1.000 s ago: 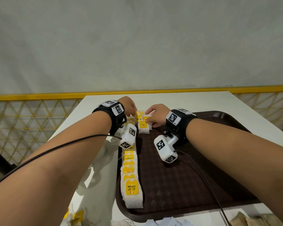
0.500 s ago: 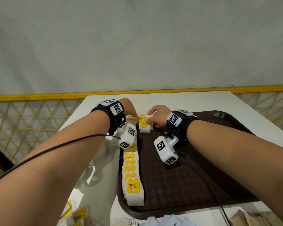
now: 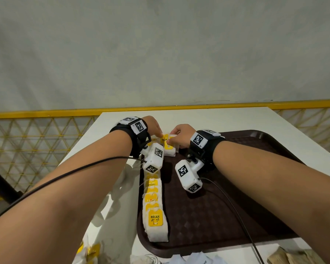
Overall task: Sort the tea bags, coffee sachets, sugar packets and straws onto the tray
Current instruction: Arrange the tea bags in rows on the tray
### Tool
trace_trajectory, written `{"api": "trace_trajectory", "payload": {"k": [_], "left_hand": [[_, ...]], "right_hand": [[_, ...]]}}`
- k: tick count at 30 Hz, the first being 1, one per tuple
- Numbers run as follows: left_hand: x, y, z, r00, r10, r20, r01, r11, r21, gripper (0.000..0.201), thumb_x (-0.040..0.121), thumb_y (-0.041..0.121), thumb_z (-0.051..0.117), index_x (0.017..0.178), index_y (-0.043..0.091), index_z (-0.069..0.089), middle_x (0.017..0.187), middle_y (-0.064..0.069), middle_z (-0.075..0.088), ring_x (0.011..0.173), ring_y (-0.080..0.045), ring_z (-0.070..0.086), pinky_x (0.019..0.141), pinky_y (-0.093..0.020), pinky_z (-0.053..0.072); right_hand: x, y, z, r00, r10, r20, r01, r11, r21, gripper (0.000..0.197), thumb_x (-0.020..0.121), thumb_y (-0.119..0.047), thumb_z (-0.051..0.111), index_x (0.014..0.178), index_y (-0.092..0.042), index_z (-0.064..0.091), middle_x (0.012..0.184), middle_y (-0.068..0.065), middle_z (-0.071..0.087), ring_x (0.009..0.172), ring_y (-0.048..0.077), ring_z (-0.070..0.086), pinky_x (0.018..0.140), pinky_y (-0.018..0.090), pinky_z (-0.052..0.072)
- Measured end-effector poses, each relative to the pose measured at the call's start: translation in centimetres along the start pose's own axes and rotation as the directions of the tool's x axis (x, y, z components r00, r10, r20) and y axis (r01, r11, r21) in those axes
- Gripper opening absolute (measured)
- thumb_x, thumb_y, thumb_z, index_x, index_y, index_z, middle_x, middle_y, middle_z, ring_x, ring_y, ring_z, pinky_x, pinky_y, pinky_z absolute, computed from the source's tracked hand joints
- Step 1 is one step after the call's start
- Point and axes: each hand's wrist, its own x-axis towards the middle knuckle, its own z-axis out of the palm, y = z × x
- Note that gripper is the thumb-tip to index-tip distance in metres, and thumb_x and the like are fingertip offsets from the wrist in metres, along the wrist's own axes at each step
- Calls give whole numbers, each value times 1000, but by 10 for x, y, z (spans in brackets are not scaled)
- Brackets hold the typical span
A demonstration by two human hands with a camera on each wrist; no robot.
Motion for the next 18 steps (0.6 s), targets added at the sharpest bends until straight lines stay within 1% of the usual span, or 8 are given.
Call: {"api": "trace_trajectory", "payload": {"k": [1,2,4,7,10,13,15,18], "left_hand": [[0,-1,0,1000,-6,8,7,1000,-21,32,91,22,63,119,8,65,126,-7,61,119,-21,53,95,-28,41],[0,-3,0,1000,-13,12,14,999,-50,30,89,21,64,117,9,67,124,-7,62,118,-21,54,93,-28,41],[-1,-5,0,999,-30,14,32,993,-112,27,88,20,67,113,10,68,121,-7,63,115,-21,54,89,-29,40],[-3,-8,1,999,-41,20,44,988,-151,26,87,21,68,110,10,70,119,-7,65,111,-20,55,87,-27,38],[-3,-10,4,999,-35,-3,33,986,-166,25,85,20,70,107,9,71,115,-8,66,98,-16,54,86,-27,40],[-1,-11,5,1000,-4,-24,-1,982,-188,22,84,19,70,103,7,72,112,-9,68,94,-13,53,83,-27,40],[-1,-11,5,1000,18,-22,-22,981,-194,20,84,19,70,101,6,72,111,-10,68,92,-14,54,82,-27,40],[0,-8,6,999,31,-22,-34,984,-177,21,84,19,70,101,6,72,110,-10,69,91,-14,54,81,-27,40]], "right_hand": [[0,1,0,1000,-9,-14,9,1000,5,10,78,-15,73,81,-12,65,80,2,62,76,15,55,62,26,48],[1,2,1,999,-22,-27,23,1000,9,14,78,-13,73,74,-19,60,75,-5,58,73,13,54,59,22,45],[2,3,2,998,-43,-49,44,998,35,24,77,-9,73,67,-24,56,70,-9,54,65,7,51,53,18,40],[1,4,3,998,-52,-46,55,996,69,21,77,-6,72,69,-21,59,69,-10,53,64,5,49,50,16,37],[0,4,4,997,-61,-43,63,997,38,17,79,-5,70,72,-18,60,69,-11,52,62,3,47,50,15,37],[1,5,4,995,-57,-80,61,997,56,15,80,-3,63,71,-14,63,68,-9,55,64,8,52,49,15,40],[3,5,1,996,-44,-83,50,996,79,18,79,-3,63,67,-17,61,70,-7,57,65,9,54,49,16,42],[3,5,-3,998,-33,-48,36,997,71,23,79,-4,65,64,-20,58,69,-4,58,59,9,52,49,17,42]]}}
